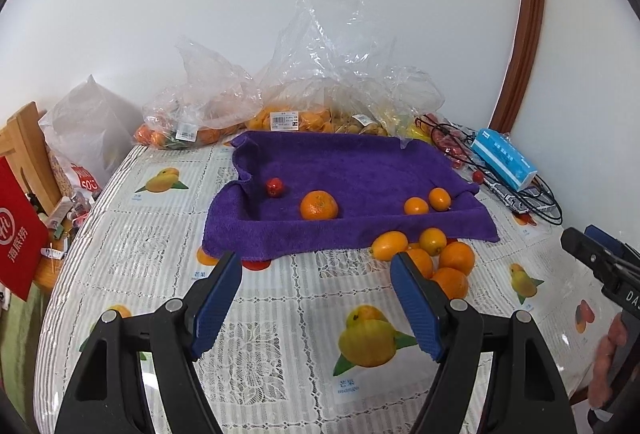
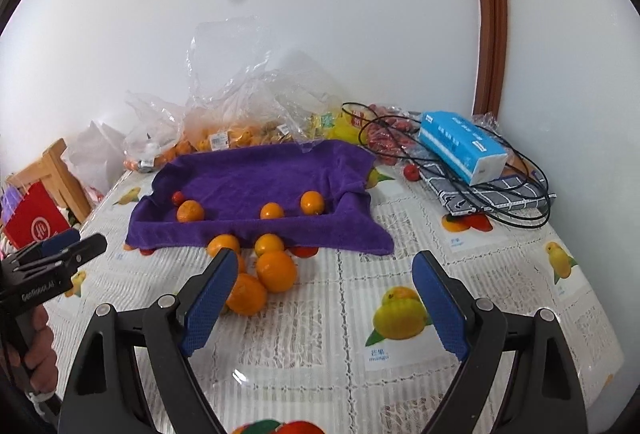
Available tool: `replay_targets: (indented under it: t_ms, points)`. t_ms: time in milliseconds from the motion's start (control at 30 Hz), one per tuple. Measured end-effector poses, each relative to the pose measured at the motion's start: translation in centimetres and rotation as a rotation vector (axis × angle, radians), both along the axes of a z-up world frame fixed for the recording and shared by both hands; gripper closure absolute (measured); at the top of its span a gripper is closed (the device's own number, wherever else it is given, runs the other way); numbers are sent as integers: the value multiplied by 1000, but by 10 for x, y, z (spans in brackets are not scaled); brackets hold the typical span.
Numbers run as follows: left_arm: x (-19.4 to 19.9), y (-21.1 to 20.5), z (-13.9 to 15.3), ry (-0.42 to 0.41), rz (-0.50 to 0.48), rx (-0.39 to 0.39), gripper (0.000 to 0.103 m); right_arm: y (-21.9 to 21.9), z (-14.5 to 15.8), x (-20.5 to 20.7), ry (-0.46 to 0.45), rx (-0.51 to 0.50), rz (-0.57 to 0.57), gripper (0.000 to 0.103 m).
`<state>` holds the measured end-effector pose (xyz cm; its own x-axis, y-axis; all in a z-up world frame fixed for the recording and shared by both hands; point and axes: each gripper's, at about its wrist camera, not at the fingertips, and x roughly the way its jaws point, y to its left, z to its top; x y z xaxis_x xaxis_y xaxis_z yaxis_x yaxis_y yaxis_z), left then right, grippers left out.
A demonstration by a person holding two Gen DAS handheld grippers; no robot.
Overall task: Organize fruits
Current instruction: 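Grasp a large orange with the right gripper while the left gripper moves toward the fruit row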
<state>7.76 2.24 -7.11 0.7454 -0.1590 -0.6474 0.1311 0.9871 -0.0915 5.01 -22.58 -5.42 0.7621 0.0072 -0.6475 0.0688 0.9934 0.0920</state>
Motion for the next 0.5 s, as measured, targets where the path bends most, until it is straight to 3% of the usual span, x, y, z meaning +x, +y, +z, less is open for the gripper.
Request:
replay_targets:
  t_ms: [167,500]
  points:
    - [9,4,-9,18,-9,-8,27,-1,-12,15,59,82,48,15]
    - [37,13,-39,100,0,-47,29,10,-42,41,111,100,88,39]
